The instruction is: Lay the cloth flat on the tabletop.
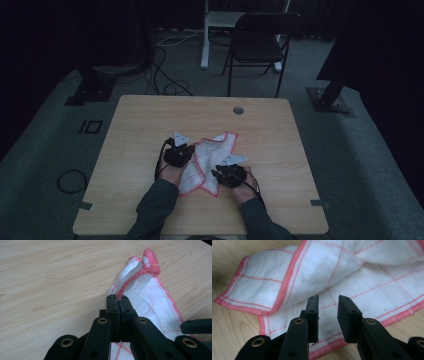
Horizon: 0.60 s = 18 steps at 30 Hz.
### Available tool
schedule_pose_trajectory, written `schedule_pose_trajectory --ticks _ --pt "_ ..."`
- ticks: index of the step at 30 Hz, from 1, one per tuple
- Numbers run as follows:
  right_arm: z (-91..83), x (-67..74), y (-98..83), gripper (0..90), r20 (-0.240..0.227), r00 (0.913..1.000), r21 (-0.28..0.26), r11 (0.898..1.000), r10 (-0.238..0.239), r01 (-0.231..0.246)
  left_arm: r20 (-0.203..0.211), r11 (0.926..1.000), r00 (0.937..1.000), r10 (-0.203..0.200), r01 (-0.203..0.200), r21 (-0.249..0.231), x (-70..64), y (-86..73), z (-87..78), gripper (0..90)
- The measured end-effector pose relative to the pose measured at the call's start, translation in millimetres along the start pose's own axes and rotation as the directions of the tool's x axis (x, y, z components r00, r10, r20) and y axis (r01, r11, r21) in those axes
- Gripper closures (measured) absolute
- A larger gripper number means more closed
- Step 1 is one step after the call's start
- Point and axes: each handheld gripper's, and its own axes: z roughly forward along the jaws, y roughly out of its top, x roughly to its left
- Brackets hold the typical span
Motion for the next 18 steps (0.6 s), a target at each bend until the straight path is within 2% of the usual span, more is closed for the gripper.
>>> schedule_pose_trajectory --ticks 7,13,18 --pt "3.9 0.2 -7.9 69.6 -0.006 1.0 0.038 0.999 -0.001 0.001 -0.017 0.9999 0.9997 -0.017 0.017 0.001 10.7 -0.1 -0.8 89.5" --pt "3.1 -0.1 -10.5 69.8 -0.01 0.9999 0.037 0.999 0.0 0.0 -0.035 0.9991 0.9985 -0.043 0.043 0.006 20.6 -2.6 -0.5 89.5" --pt "1.6 -0.3 -12.1 70.0 -0.011 0.9999 0.037 0.999 -0.002 0.002 -0.052 0.9988 0.9977 -0.045 0.046 0.02 28.5 -4.4 0.3 89.5"
